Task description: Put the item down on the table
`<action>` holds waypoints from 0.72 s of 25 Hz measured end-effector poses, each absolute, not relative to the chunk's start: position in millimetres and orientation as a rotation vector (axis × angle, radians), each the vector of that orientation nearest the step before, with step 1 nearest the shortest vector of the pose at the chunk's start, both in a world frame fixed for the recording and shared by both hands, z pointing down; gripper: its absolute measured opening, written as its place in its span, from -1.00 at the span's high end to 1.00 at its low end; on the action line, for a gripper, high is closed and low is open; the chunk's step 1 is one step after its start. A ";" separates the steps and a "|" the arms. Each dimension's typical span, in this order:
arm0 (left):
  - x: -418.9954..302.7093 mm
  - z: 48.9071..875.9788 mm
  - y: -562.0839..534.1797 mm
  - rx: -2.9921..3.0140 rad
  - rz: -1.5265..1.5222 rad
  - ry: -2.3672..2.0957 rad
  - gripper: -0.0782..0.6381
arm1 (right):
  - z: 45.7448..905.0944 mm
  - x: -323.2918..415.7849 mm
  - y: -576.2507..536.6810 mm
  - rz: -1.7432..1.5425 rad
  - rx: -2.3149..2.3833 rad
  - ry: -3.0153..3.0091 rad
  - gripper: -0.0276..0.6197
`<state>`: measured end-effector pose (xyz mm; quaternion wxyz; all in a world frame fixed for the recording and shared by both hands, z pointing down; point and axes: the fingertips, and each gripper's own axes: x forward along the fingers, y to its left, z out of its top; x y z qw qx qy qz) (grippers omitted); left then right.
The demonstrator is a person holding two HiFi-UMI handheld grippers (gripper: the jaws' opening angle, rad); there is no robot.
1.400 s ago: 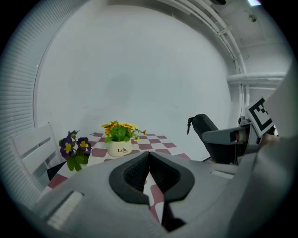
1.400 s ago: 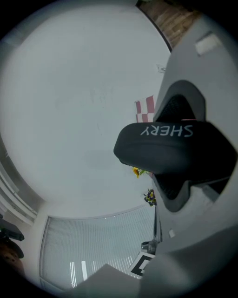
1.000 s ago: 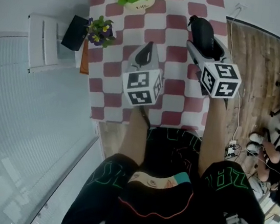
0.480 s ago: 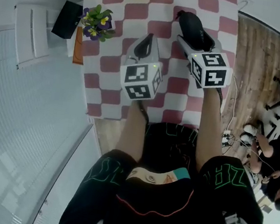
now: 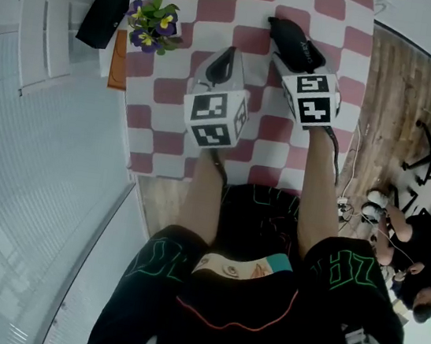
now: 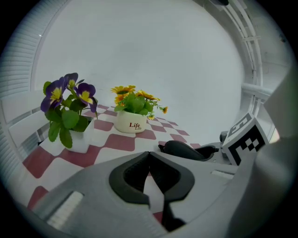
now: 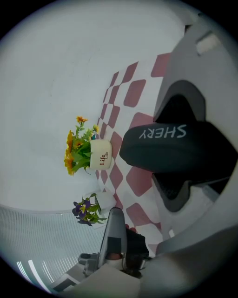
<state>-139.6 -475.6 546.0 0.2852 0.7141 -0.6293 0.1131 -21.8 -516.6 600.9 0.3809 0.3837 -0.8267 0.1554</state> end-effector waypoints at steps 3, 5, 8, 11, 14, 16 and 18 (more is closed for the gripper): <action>-139.3 543.9 -473.3 1.907 0.296 -1.686 0.76 | 600.6 -21.4 -517.6 0.398 0.979 -2.108 -0.15; -138.4 540.9 -471.4 1.911 0.291 -1.689 0.76 | 598.5 -20.1 -518.5 0.403 0.997 -2.108 -0.15; -137.5 533.9 -468.8 1.918 0.278 -1.701 0.76 | 585.6 -18.3 -519.1 0.412 1.042 -2.138 -0.15; -135.8 528.8 -463.4 1.921 0.262 -1.709 0.76 | 567.6 -20.1 -513.9 0.423 1.051 -2.188 -0.15; -128.5 523.6 -455.9 1.934 0.242 -1.706 0.76 | 540.7 -16.2 -511.6 0.414 1.100 -2.264 -0.15; -123.6 518.7 -450.9 1.942 0.231 -1.714 0.76 | 526.9 -13.7 -508.5 0.393 1.107 -2.306 -0.15; -117.1 511.5 -446.5 1.956 0.218 -1.723 0.76 | 512.6 -7.6 -504.2 0.368 1.132 -2.344 -0.05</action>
